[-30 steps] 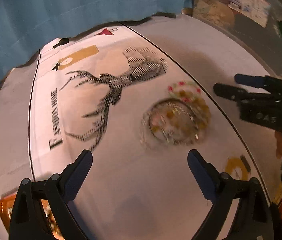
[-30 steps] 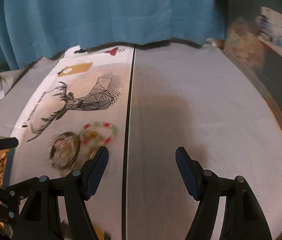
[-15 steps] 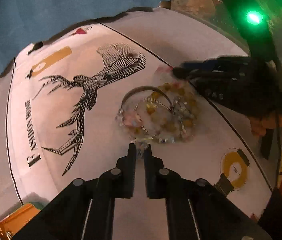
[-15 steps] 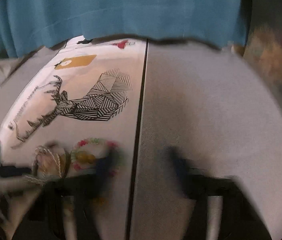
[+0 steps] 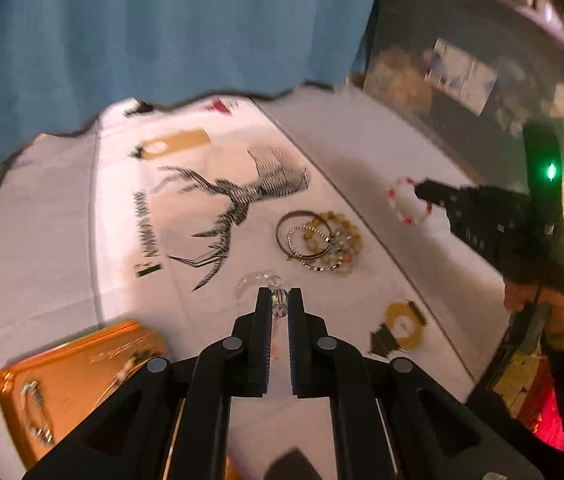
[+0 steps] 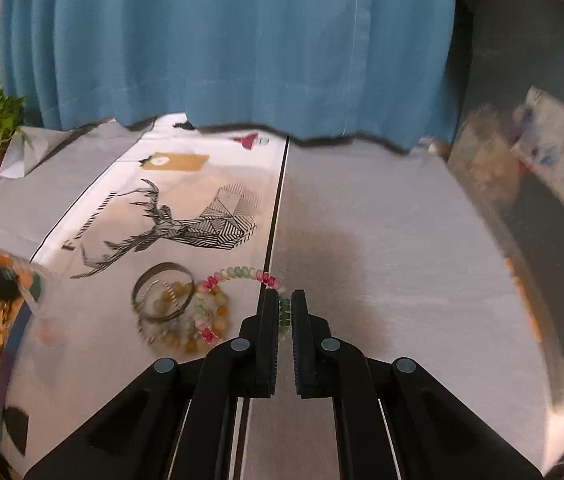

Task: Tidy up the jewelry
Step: 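Grasp the clear bracelet with the left tool while the right tool grasps the multicolor bracelet, then carry both held bracelets over the copper tray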

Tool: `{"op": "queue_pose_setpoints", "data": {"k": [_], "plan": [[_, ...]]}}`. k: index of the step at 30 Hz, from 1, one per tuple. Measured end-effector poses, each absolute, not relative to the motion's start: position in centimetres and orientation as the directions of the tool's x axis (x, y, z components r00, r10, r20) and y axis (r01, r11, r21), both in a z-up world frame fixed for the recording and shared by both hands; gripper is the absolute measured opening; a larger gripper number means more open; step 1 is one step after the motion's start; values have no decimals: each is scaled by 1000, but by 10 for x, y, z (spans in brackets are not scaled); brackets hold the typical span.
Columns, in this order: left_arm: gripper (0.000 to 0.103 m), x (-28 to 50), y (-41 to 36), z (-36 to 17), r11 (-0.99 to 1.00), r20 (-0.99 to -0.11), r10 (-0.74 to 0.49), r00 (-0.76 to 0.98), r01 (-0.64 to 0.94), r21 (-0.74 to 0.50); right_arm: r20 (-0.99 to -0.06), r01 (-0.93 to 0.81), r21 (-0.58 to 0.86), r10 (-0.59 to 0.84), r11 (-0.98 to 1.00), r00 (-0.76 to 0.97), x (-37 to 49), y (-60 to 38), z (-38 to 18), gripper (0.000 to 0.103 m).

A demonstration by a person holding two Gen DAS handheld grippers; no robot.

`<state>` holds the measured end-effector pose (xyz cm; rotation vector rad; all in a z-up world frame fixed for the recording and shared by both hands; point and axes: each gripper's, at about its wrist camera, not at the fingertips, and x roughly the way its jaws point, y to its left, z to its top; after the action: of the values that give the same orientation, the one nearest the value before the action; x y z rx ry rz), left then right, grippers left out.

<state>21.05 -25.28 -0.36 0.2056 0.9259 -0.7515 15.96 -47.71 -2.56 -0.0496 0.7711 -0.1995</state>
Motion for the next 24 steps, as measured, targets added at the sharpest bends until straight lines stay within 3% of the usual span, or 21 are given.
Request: {"op": "queue_pose_setpoints", "data": {"k": [13, 24], "plan": [[5, 94, -144, 60, 778, -703, -540, 463, 594, -206, -638, 169, -63, -170, 984, 751, 17, -377, 27, 6], [5, -10, -65, 64, 788, -690, -552, 469, 564, -248, -664, 50, -44, -67, 998, 745, -75, -277, 24, 6]]}}
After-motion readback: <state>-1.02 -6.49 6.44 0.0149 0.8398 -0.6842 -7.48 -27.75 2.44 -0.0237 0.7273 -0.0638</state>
